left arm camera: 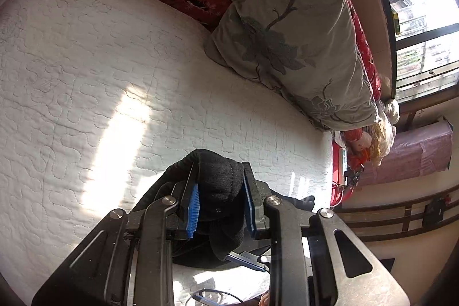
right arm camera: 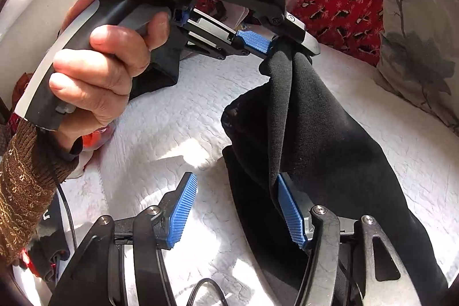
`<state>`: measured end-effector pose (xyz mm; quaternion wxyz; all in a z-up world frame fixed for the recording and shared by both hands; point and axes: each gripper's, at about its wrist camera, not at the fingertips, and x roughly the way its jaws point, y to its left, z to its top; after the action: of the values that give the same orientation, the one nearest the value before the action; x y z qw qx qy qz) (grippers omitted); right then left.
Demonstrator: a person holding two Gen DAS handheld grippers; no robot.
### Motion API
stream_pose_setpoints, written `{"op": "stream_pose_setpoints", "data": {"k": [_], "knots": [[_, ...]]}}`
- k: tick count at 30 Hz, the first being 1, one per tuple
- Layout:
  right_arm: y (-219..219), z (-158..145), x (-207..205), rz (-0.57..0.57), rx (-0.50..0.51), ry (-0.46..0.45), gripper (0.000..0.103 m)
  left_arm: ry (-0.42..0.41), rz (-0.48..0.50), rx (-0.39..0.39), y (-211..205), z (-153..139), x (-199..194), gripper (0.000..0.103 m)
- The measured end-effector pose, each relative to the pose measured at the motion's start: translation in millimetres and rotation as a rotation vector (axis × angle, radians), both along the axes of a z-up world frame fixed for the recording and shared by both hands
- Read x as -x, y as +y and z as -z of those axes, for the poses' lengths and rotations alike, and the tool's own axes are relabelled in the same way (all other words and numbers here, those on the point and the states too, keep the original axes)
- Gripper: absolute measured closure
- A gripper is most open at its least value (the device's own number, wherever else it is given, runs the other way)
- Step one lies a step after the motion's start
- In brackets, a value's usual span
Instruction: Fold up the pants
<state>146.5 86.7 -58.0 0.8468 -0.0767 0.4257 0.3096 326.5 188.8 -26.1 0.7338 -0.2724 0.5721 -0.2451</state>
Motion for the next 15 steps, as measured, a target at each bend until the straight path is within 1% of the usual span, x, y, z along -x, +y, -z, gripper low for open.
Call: {"op": "stream_pose_setpoints", "data": {"k": [1,2,3,4,5,6,7,8,9,10,11,13,14,15], "knots": [[-3,-8,7,0.035,-0.004,-0.064,0.05,0.002,-0.002,0.021,0,0,-1,0.08],[-8,-20,19,0.048,-0.034,-0.147,0.047,0.005,-0.005,0.042,2,-1,-1,0.08],[-13,-29,30,0.034,-0.077,-0.202,0.046,0.006,-0.006,0.048,2,-2,-3,0.08],[-14,-34,38,0.012,-0.105,-0.226,0.044,0.0,-0.001,0.042,0,-4,-4,0.08],[-9,-31,39,-0.036,-0.097,-0.192,0.039,-0.004,-0.002,0.036,-2,-6,-5,0.08],[-1,-24,35,-0.069,-0.062,-0.153,0.043,-0.007,-0.002,0.039,-3,-8,-4,0.08],[5,-15,28,-0.084,-0.041,-0.109,0.043,-0.014,-0.002,0.043,-4,-10,-3,0.08],[9,-7,18,-0.081,-0.039,-0.07,0.044,-0.026,-0.005,0.046,-4,-12,-1,0.08],[10,0,7,-0.063,-0.054,-0.04,0.042,-0.034,-0.006,0.049,-5,-13,0,0.08],[11,10,-10,-0.046,-0.074,0.029,0.044,-0.037,-0.008,0.053,-5,-13,1,0.08],[10,18,-26,-0.002,-0.088,0.076,0.053,-0.041,-0.014,0.056,-4,-13,1,0.08],[-1,26,-57,0.106,-0.114,0.102,0.057,-0.046,-0.033,0.047,-2,-10,-1,0.08],[-9,26,-69,0.175,-0.115,0.084,0.059,-0.041,-0.04,0.056,0,-6,-3,0.08],[-19,26,-77,0.228,-0.144,0.081,0.059,-0.031,-0.045,0.069,1,-2,-5,0.08]]}}
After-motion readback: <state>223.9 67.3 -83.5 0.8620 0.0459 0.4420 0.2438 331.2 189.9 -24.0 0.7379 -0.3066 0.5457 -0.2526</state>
